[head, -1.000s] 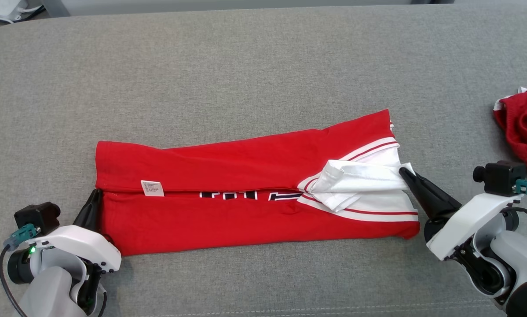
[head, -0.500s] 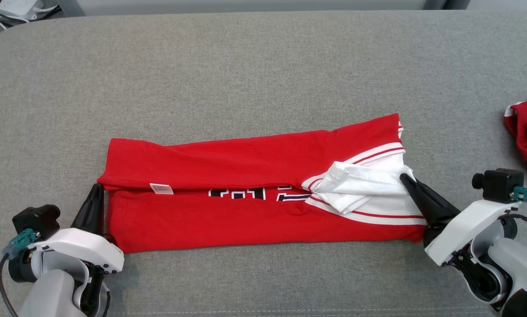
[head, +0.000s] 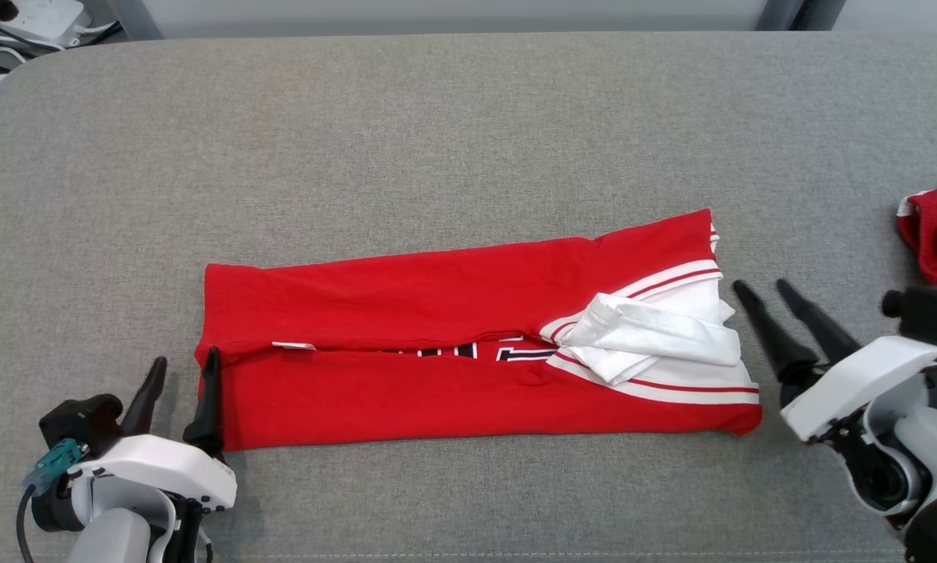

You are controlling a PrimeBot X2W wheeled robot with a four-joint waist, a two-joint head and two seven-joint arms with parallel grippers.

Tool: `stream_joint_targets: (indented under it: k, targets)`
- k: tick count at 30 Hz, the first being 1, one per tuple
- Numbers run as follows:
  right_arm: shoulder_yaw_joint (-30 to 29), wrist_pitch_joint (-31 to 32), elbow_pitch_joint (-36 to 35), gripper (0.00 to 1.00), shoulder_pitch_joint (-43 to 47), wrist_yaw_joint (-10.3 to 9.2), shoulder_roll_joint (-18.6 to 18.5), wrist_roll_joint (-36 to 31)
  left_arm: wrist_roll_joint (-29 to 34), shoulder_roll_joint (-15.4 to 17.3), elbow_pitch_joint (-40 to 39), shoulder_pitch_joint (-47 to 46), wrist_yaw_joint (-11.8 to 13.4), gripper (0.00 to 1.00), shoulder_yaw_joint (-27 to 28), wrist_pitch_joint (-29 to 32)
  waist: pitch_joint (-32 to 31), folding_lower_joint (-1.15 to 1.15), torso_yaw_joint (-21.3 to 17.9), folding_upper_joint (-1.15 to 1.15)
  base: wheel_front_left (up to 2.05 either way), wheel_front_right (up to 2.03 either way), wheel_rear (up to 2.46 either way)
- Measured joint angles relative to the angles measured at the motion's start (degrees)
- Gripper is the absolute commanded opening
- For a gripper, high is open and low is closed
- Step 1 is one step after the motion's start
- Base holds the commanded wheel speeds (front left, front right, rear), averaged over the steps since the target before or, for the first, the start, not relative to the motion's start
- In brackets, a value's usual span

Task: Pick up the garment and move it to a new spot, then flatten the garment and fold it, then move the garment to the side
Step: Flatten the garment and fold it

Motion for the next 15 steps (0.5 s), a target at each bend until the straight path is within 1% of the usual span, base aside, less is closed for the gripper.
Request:
stream_joint_targets:
  k: [1,3,4,5,7,8,10,11,13,15]
  targets:
    - [0.0,0.0,0.0,1.00,0.0,0.00,0.0,0.0,0.0,0.0,0.0,0.0,0.0,1.00,0.0,0.0,0.0,0.00,0.0,0.00,0.00,0.00,0.00]
    - [-3.6,0.0,1.4,1.00,0.7,-0.03,0.4,-2.4,1.7,-0.5,-3.0,0.9,1.0,1.00,1.6,0.0,0.0,0.00,0.2,0.00,0.00,0.00,0.00]
    - [-5.1,0.0,2.0,1.00,1.2,-0.03,0.6,-3.1,2.4,-1.2,-4.5,1.4,1.2,1.00,2.5,0.0,0.0,0.00,0.3,0.00,0.00,0.00,0.00]
    - [-6.5,0.0,3.5,1.00,2.1,-0.04,1.9,-4.4,4.0,-2.5,-6.8,2.4,1.7,1.00,3.2,0.0,-0.1,0.00,0.7,0.00,0.00,0.00,0.00]
    - [-6.9,0.0,5.1,1.00,2.9,-0.04,3.5,-5.5,5.2,-3.8,-8.0,3.5,1.7,1.00,3.5,0.0,0.0,0.00,1.1,0.00,0.00,0.00,0.00]
    - [-7.1,0.0,6.8,1.00,3.2,-0.04,5.1,-5.9,6.0,-4.9,-8.3,3.9,1.6,1.00,3.8,0.0,0.2,0.00,1.6,0.00,0.00,0.00,0.00]
    - [-7.1,0.0,7.5,1.00,3.2,-0.04,5.7,-6.2,6.2,-5.1,-8.5,3.9,1.6,1.00,3.9,0.0,0.4,0.00,1.9,0.00,0.00,0.00,0.00]
    - [-6.9,0.0,9.4,1.00,3.1,-0.04,6.8,-6.2,6.9,-5.3,-9.2,3.9,1.4,1.00,4.0,0.0,0.7,0.00,2.4,0.00,0.00,0.00,0.00]
    - [-6.5,0.0,12.5,1.00,2.6,-0.04,7.8,-6.4,7.4,-5.7,-9.6,3.9,1.0,1.00,4.1,0.0,1.4,0.00,3.2,0.00,0.00,0.00,0.00]
    - [-5.4,-0.2,14.1,1.00,0.9,-0.04,8.1,-6.4,7.9,-6.4,-9.8,3.9,0.6,1.00,4.7,0.0,2.1,0.00,3.9,0.00,0.00,0.00,0.00]
